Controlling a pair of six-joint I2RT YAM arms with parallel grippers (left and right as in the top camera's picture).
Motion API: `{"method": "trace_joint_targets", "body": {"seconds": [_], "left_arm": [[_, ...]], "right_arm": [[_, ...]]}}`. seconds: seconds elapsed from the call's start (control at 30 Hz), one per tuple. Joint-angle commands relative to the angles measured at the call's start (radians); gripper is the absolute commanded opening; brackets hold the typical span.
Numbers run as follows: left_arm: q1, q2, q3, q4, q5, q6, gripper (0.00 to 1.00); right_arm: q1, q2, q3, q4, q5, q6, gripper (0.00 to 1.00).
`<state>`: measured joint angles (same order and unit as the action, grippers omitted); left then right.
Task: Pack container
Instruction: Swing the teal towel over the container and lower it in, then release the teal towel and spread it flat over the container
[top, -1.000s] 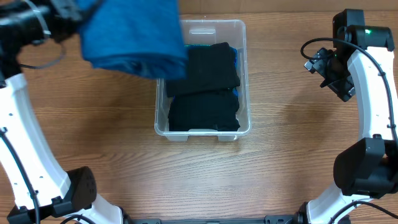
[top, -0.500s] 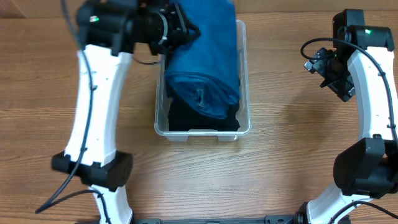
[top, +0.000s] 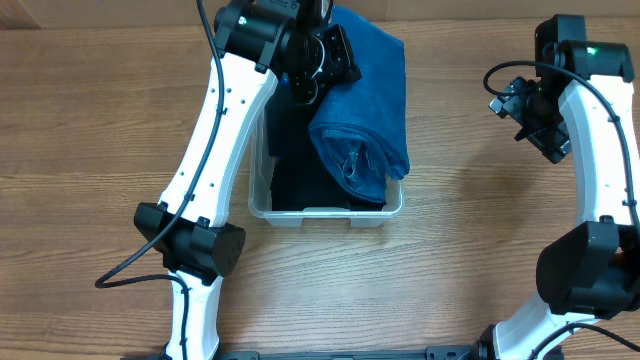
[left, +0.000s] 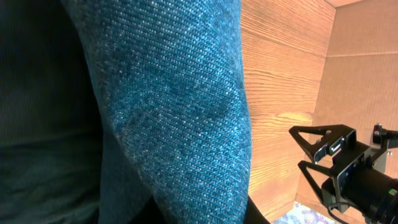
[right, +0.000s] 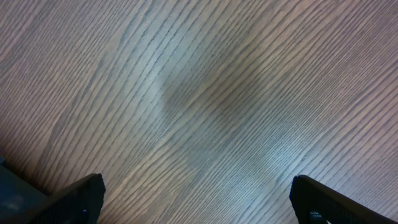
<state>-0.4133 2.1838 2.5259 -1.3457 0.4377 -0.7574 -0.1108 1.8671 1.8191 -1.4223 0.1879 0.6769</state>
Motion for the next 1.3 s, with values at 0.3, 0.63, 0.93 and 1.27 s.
{"method": "trace_joint_targets", "body": {"seconds": [0.3,0.63,0.93,1.27], "left_arm": [[-0.060,-0.018,0.034,0.155,0.064,0.064,0.12],[-0.060,-0.018,0.034,0.085,0.032,0.104,0.24],[-0.056,0.002,0.025,-0.051,-0.108,0.120,0.84],[0.041,0.007,-0.055,-0.102,-0.224,0.197,0.77]], "right_arm": [[-0.003,-0.019,0.000,0.004,0.013,0.005,1.00],[-0.003,-0.019,0.000,0.004,0.013,0.005,1.00],[-0.003,-0.019,0.000,0.004,0.013,0.005,1.00],[-0.003,-0.019,0.000,0.004,0.013,0.005,1.00]]}}
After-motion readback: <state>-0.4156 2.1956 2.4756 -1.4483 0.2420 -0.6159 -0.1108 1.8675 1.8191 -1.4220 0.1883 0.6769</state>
